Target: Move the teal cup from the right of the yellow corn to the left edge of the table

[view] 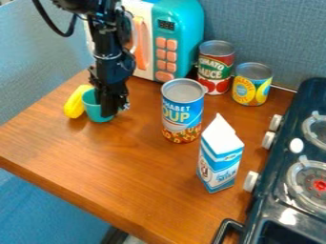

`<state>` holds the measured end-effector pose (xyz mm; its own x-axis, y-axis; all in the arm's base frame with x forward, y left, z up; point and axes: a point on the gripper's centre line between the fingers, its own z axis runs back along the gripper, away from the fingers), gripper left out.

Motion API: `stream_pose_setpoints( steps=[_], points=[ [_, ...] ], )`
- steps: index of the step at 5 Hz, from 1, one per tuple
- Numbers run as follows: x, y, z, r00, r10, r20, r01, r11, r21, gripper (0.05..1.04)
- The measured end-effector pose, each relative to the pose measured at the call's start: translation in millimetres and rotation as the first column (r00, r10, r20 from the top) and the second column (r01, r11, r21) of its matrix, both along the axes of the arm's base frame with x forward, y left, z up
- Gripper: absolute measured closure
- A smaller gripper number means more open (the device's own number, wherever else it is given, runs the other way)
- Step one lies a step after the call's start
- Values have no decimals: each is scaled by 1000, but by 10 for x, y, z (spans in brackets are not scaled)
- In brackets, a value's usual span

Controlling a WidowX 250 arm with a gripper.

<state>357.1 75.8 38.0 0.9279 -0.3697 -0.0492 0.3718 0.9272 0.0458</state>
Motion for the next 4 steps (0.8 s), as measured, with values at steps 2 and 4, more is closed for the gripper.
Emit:
stream_pose_setpoints(
  steps=[2, 4],
  points=[
    [-308, -143, 255, 1000, -14, 13, 15, 999, -36, 983],
    [-755, 244, 61, 983, 165, -81, -161, 986, 49, 983]
  ],
)
